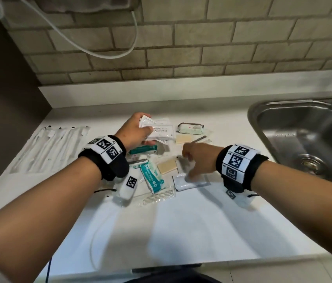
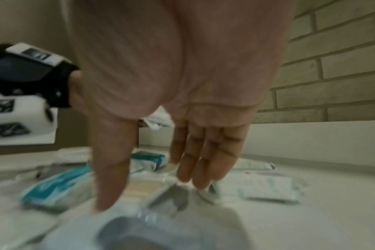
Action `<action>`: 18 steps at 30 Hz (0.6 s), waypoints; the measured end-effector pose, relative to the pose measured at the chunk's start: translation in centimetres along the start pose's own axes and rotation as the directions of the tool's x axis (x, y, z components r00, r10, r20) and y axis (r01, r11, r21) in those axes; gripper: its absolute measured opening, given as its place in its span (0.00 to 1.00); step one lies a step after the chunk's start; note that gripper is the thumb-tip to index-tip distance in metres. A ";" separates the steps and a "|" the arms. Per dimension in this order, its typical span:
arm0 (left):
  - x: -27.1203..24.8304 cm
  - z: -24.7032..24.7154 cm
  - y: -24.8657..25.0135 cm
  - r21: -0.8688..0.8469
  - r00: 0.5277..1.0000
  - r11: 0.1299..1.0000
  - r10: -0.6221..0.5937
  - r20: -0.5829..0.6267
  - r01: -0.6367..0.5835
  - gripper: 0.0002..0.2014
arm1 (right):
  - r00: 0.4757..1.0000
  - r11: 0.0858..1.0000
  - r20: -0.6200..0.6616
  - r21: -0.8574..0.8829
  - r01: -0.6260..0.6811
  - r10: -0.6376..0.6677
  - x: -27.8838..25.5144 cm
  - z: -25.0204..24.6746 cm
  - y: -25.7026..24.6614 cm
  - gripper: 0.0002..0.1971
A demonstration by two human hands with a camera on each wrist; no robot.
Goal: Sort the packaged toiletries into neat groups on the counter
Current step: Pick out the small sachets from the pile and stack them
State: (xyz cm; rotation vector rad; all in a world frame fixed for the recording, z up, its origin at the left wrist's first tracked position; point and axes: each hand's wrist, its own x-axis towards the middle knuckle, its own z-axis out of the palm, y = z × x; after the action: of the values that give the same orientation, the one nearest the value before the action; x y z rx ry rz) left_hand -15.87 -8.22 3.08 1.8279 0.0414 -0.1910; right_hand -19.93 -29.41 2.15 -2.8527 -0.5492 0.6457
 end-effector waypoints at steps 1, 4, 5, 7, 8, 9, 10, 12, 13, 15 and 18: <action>0.1 -0.4 0.1 -0.004 1.000 1.000 0.005 -0.001 -0.005 0.15 | 0.997 0.999 0.069 -0.046 0.022 -0.018 -0.4 0.7 -0.3 0.26; 0.0 -1.2 0.3 -0.015 1.000 1.000 0.022 -0.004 -0.022 0.15 | 0.992 0.991 0.118 -0.118 0.059 -0.046 -0.6 1.8 -0.7 0.21; -0.1 -1.4 0.3 -0.021 1.000 1.000 0.021 -0.008 -0.021 0.15 | 0.992 0.991 0.119 -0.118 0.056 -0.042 -0.5 1.8 -0.8 0.19; -0.4 -1.8 0.2 -0.023 1.000 1.000 0.017 -0.018 -0.017 0.15 | 0.991 0.989 0.128 -0.142 0.051 -0.033 -0.1 1.5 -1.0 0.16; -0.6 -2.1 0.1 -0.019 1.000 1.000 0.016 -0.024 -0.017 0.15 | 0.990 0.985 0.133 -0.162 0.056 -0.034 0.1 1.3 -1.2 0.15; -0.8 -2.3 0.0 -0.013 0.999 1.000 0.013 -0.030 -0.014 0.15 | 0.990 0.983 0.134 -0.175 0.057 -0.033 0.3 1.1 -1.3 0.15; -0.9 -2.6 -0.1 -0.009 0.999 1.000 0.009 -0.037 -0.009 0.15 | 0.991 0.981 0.127 -0.187 0.058 -0.034 0.4 0.8 -1.4 0.14; -1.2 -3.1 -0.4 -0.007 0.999 1.000 0.000 -0.045 0.000 0.15 | 0.994 0.976 0.089 -0.203 0.078 -0.061 0.7 0.0 -1.6 0.13; -1.3 -3.4 -0.5 -0.005 0.999 1.000 -0.004 -0.048 0.004 0.16 | 0.995 0.978 0.057 -0.188 0.090 -0.081 0.8 -0.6 -1.6 0.12; -1.6 -3.7 -0.7 0.014 0.998 1.000 -0.021 -0.054 0.022 0.20 | 0.995 0.990 -0.005 -0.103 0.097 -0.098 1.0 -1.9 -1.5 0.09; -2.3 -4.0 -1.0 0.014 0.998 0.999 -0.037 -0.043 0.038 0.27 | 0.989 0.987 -0.086 0.097 0.131 -0.123 1.5 -3.8 -1.5 0.05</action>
State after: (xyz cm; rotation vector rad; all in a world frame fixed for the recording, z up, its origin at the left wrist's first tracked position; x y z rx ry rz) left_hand -17.79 -3.97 3.51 1.8469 0.1046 -0.1791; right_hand -17.46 -27.78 5.34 -2.7081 -0.6587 0.5208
